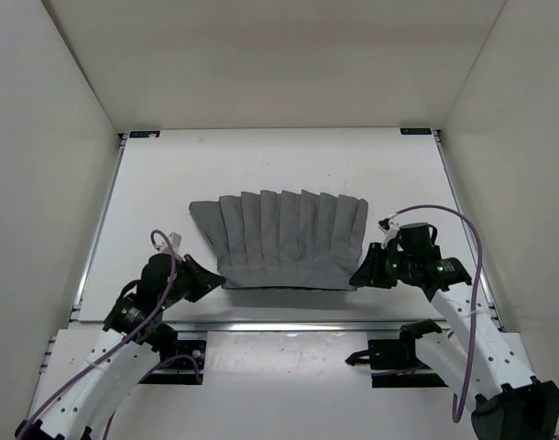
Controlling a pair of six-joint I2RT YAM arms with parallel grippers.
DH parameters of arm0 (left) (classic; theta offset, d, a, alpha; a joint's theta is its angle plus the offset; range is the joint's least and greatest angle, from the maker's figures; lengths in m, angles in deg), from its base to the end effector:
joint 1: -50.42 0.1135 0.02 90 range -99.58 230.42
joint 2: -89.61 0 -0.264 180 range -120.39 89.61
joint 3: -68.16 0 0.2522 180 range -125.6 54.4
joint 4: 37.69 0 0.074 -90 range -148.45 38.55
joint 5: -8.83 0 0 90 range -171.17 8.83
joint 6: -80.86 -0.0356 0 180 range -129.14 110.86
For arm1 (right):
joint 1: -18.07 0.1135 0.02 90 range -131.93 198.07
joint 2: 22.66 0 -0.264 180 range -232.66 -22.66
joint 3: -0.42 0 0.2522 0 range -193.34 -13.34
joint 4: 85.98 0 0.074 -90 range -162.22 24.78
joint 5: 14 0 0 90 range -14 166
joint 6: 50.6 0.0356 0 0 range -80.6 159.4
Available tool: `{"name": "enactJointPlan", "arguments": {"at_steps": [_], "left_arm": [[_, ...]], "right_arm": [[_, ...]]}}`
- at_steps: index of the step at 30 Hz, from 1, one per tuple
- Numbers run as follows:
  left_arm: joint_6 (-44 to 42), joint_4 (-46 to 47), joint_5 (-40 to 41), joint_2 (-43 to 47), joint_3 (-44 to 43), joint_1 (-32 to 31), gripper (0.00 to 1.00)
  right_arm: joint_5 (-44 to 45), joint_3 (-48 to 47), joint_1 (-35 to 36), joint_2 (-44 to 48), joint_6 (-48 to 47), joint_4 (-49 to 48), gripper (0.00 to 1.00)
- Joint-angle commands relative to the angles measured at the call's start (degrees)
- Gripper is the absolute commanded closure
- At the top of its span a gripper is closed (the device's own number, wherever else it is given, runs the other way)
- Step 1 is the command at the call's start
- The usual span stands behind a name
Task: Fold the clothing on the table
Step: Fold the skirt
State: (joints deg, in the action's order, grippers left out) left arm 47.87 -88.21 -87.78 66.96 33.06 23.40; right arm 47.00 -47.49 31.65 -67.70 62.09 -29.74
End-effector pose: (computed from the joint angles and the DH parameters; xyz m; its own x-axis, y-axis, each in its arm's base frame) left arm 0.0950 -0.0530 0.2021 -0.7453 -0.5552 -0.3691 -0.1711 0.6944 -0.6990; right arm 0.1399 0.0515 0.2286 -0.9074 0.1279 -0.4004 -0.1480 0.7944 0.5891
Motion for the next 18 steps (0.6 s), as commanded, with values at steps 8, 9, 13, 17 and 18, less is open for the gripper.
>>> {"name": "enactJointPlan", "arguments": {"at_steps": [8,9,13,17,18], "left_arm": [[-5.94,-0.27,1.16,-7.83,-18.11,3.90,1.00],[-6.82,1.75,1.16,-10.37,-19.08,5.22,1.00],[-7.54,14.30,-2.78,-20.73,-16.63,10.76,1.00],[-7.97,24.35,-0.96,-34.78,-16.97,14.81,1.00],[-8.41,25.32,-0.86,-37.17,-18.20,15.07,1.00]], "right_arm": [[-0.37,-17.33,-3.56,-1.43,-2.39,8.41,1.00],[-0.36,-19.01,-4.09,-2.33,-3.00,7.19,1.00],[-7.18,-18.50,-11.54,-12.08,-3.89,-3.77,1.00],[-5.91,-19.37,-13.50,-24.71,-2.75,-13.28,1.00],[-4.94,-20.24,-13.50,-27.97,-2.83,-14.00,1.00]]}}
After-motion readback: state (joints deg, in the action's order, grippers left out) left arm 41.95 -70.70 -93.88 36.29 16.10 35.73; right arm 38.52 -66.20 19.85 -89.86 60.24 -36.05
